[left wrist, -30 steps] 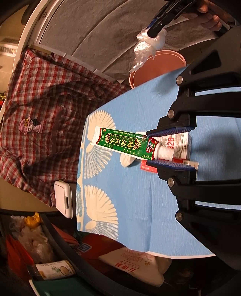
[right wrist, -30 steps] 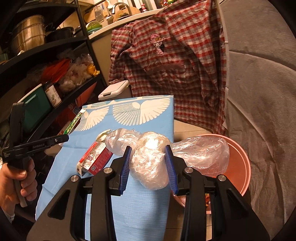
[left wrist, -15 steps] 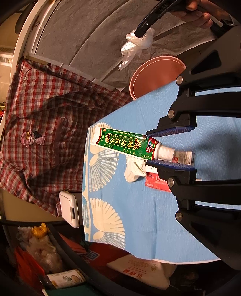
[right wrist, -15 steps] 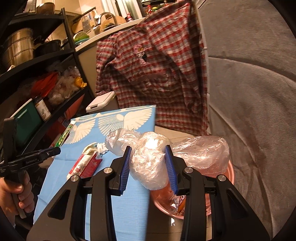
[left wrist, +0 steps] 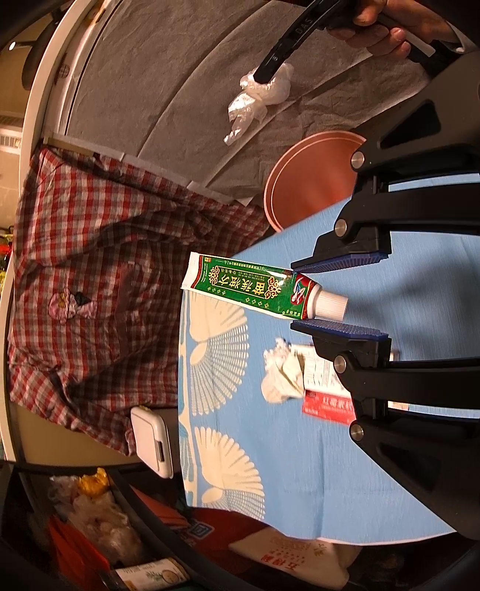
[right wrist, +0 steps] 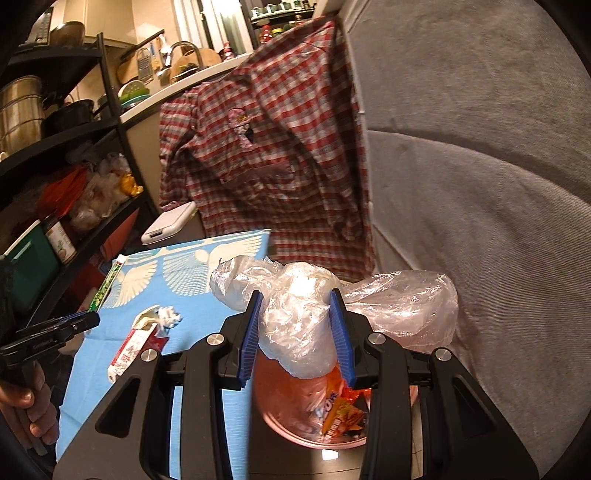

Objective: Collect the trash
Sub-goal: 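Carry the tube and plastic bag over the bucket and open both grippers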

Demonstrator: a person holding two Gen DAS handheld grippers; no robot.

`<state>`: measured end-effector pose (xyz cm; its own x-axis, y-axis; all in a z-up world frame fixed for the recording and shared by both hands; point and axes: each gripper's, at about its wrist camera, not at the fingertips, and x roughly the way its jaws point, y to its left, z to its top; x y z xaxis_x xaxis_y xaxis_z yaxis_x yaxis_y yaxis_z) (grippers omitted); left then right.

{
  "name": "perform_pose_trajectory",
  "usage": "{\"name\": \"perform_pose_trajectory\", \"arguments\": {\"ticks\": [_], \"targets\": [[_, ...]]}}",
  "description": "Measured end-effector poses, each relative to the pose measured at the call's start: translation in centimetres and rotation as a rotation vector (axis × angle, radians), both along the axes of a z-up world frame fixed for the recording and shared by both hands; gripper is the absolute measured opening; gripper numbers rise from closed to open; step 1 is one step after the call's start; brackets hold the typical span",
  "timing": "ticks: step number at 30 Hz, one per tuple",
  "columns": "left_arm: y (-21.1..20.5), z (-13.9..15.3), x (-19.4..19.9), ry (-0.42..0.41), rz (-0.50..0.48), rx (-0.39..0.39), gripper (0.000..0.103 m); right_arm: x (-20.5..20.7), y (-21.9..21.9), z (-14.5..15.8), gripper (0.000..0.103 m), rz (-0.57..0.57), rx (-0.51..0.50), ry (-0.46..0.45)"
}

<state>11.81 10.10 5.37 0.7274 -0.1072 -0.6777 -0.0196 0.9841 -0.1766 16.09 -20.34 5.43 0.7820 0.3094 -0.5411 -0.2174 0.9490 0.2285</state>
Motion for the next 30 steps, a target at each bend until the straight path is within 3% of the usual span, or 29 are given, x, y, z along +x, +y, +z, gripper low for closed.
{"name": "perform_pose_trajectory", "arguments": {"ticks": [12, 22, 30], "targets": [[-6.5, -0.9, 2.1, 0.027, -0.102, -0.005, 0.026, 1.0, -1.3, -0.7, 0.037, -0.055, -0.043, 0.019], [-12.3, -3.7, 5.0, 0.134, -0.182, -0.004, 0.026, 2.6, -1.7, -2.5, 0.037, -0.097, -0.061, 0.1], [-16.7, -6.9, 7.3, 0.235, -0.217, 0.041, 0.026, 3.4, -2.5, -3.4, 0.037, -0.125, -0.046, 0.137]]}}
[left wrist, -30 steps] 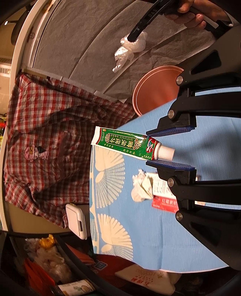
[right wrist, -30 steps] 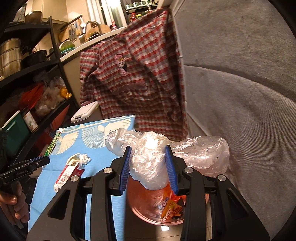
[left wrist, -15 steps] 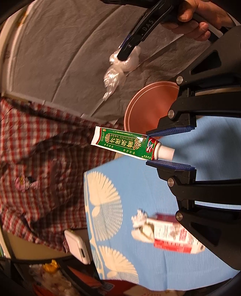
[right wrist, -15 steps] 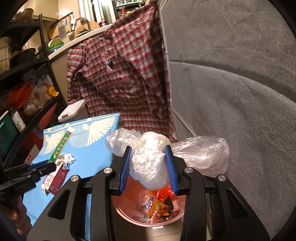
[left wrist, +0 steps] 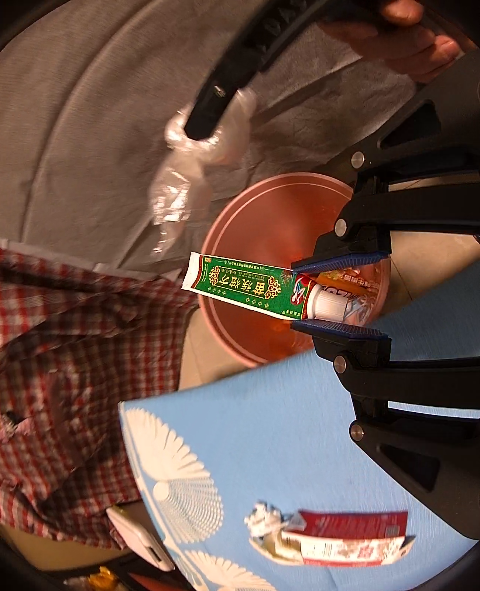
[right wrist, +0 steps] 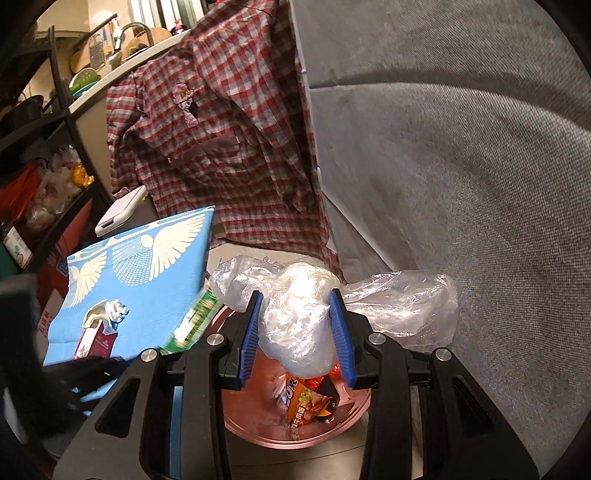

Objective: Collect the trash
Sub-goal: 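Carry the tube and plastic bag over the bucket and open both grippers, then move both grippers back over the board toward the red-and-white box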

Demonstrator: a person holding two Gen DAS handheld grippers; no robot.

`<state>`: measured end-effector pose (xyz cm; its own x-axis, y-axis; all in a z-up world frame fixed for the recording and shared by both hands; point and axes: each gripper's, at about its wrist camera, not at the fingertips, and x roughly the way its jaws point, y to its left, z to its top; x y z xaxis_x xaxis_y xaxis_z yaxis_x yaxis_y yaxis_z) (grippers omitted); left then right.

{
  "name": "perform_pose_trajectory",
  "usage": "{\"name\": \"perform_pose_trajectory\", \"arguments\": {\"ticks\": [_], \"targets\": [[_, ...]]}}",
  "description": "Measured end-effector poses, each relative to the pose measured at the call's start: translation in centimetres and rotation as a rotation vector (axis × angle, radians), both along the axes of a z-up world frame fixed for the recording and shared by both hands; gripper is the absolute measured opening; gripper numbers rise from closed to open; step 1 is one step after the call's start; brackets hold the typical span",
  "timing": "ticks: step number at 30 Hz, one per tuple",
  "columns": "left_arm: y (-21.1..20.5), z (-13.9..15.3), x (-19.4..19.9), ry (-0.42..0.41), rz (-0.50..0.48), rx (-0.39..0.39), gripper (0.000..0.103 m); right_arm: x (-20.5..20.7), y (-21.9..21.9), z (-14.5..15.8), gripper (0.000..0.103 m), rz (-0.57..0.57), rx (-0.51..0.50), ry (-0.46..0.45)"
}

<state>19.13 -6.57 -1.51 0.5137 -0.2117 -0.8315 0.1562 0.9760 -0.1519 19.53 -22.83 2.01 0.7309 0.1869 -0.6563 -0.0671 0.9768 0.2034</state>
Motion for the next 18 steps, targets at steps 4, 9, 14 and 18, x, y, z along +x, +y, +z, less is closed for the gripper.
{"name": "perform_pose_trajectory", "arguments": {"ticks": [4, 9, 14, 18], "targets": [[-1.0, -1.1, 0.9, 0.017, -0.017, -0.01, 0.027, 0.4, -0.2, -0.2, 0.037, -0.003, 0.005, 0.008], [0.1, -0.4, 0.6, -0.008, 0.002, -0.036, 0.031, 0.7, 0.5, -0.6, 0.041, 0.032, 0.008, 0.028], [2.8, 0.7, -0.3, -0.036, 0.032, -0.043, 0.031, 0.5, 1.9, -1.0, 0.055, 0.059, -0.028, 0.038], [5.2, 1.6, -1.5, -0.059, 0.054, -0.038, 0.031, 0.1, 2.2, -0.8, 0.055, 0.061, -0.04, 0.03]]}}
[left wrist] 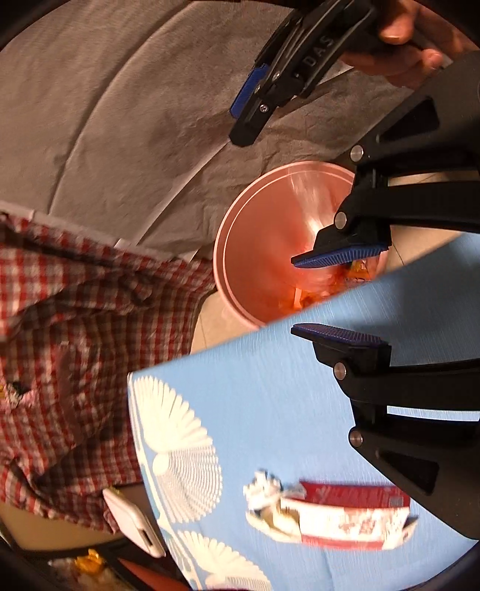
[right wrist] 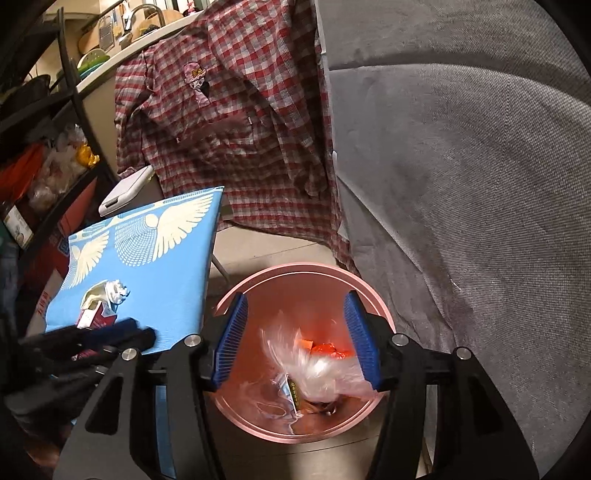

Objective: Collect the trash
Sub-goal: 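Move both grippers back over the board toward the red-and-white box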

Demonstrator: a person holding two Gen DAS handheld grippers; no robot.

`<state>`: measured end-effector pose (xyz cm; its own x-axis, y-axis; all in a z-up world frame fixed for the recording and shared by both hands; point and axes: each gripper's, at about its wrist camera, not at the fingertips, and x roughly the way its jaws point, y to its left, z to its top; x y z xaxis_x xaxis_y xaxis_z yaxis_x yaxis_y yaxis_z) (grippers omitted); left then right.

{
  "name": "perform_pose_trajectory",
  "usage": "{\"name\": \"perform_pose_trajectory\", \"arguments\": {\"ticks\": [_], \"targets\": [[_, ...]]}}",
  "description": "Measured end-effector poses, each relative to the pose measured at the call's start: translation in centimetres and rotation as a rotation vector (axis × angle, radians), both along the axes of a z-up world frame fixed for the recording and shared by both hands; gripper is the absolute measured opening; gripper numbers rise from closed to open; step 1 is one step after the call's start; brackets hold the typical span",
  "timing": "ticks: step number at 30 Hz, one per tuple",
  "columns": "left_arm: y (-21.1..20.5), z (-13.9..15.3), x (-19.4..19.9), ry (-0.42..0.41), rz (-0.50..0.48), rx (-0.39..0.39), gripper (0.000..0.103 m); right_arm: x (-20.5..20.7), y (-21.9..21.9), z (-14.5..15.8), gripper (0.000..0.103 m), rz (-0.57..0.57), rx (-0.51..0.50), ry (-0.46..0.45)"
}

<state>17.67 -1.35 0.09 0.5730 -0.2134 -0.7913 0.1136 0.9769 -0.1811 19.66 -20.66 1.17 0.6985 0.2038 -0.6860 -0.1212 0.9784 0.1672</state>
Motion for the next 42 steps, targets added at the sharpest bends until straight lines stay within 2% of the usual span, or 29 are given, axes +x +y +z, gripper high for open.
{"name": "perform_pose_trajectory", "arguments": {"ticks": [10, 19, 24, 29, 37, 42], "targets": [[6.6, 2.8, -3.4, -0.076, 0.063, -0.001, 0.031, -2.0, 1.3, 1.6, 0.055, 0.032, 0.001, -0.057], [13.2, 3.7, -6.3, -0.102, 0.152, 0.009, 0.031, -4.5, 4.4, 3.1, 0.055, 0.092, 0.004, -0.111], [17.1, 4.1, -8.0, -0.107, 0.212, 0.007, 0.03, -6.0, 7.1, 3.9, 0.053, 0.138, 0.015, -0.132], [20.8, 4.7, -9.7, -0.117, 0.271, 0.006, 0.03, -7.4, 10.0, 4.2, 0.039, 0.192, 0.049, -0.138], [24.5, 4.8, -11.3, -0.13, 0.313, -0.009, 0.03, -9.6, 16.1, 3.8, 0.038, 0.281, 0.066, -0.154], [26.3, 4.6, -11.7, -0.135, 0.335, -0.025, 0.03, -10.1, 19.8, 2.4, 0.04, 0.319, 0.06, -0.144]]}}
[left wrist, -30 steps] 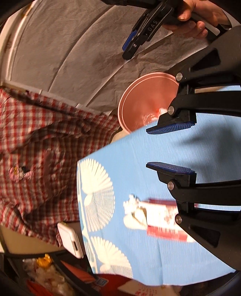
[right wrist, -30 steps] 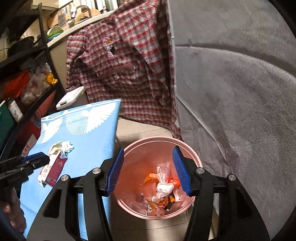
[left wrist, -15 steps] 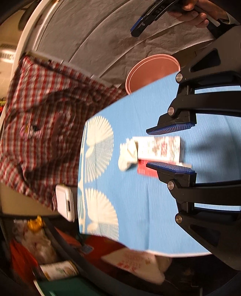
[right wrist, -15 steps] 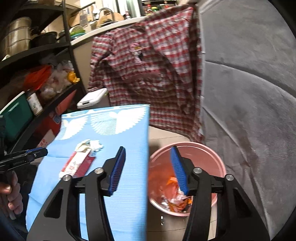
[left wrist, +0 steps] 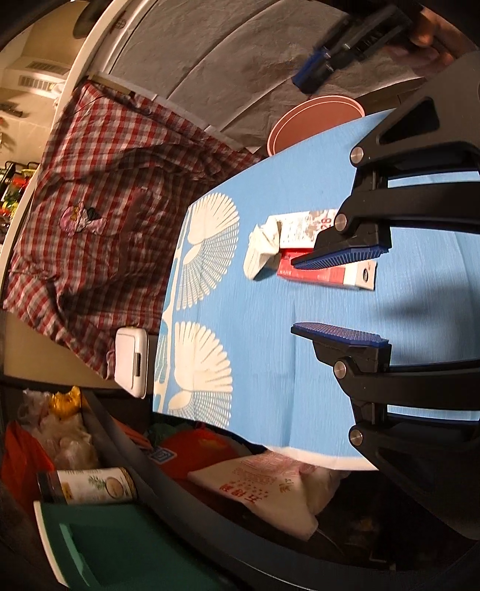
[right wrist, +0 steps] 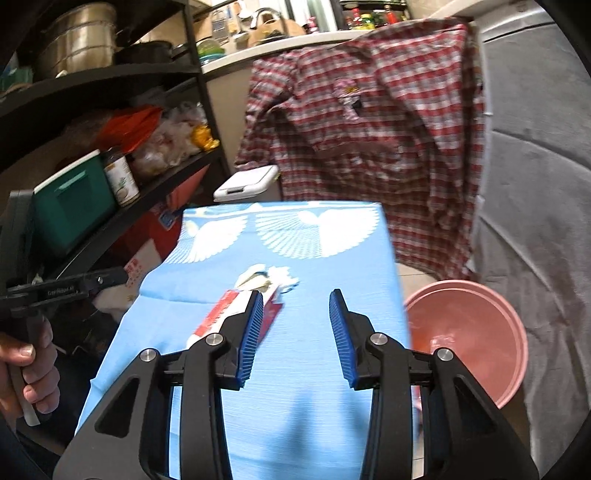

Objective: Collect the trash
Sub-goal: 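Move both grippers back over the board toward the red-and-white box, then grasp the red toothpaste box with the left gripper while the right gripper grasps the white milk carton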

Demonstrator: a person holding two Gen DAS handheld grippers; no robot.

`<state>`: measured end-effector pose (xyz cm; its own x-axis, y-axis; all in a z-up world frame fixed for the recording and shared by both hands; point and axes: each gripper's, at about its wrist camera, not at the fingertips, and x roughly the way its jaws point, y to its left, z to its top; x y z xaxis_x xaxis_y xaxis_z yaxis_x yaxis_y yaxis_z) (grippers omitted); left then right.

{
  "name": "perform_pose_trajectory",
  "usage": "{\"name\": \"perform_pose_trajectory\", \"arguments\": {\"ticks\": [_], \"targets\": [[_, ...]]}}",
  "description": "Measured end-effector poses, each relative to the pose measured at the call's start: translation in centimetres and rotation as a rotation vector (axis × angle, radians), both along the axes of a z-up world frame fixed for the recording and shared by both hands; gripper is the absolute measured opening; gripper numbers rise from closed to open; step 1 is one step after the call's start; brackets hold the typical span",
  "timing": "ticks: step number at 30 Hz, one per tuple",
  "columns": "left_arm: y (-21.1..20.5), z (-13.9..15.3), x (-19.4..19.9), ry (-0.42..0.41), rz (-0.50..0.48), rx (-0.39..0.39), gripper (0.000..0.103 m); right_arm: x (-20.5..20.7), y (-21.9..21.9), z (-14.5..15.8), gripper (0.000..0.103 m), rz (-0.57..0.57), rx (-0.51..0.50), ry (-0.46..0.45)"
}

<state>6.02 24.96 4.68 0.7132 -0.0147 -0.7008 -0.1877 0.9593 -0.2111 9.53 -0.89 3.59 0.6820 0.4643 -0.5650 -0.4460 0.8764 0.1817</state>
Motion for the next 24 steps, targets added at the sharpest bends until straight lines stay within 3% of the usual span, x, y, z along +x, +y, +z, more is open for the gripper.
{"name": "perform_pose_trajectory", "arguments": {"ticks": [7, 11, 21, 24], "targets": [[2.1, -0.1, 0.1, -0.016, 0.024, -0.026, 0.03, 1.9, 5.3, -4.8, 0.066, 0.027, -0.006, 0.139], [2.9, -0.7, 0.5, -0.009, 0.036, -0.042, 0.03, 3.2, 8.0, -7.9, 0.073, 0.03, -0.011, 0.221], [3.5, -2.8, 2.1, 0.029, 0.024, -0.068, 0.03, 5.0, 11.6, -10.1, 0.076, 0.026, -0.114, 0.299], [3.4, -3.6, 2.6, 0.043, 0.01, -0.073, 0.03, 5.0, 11.0, -10.3, 0.068, 0.028, -0.12, 0.32]]}}
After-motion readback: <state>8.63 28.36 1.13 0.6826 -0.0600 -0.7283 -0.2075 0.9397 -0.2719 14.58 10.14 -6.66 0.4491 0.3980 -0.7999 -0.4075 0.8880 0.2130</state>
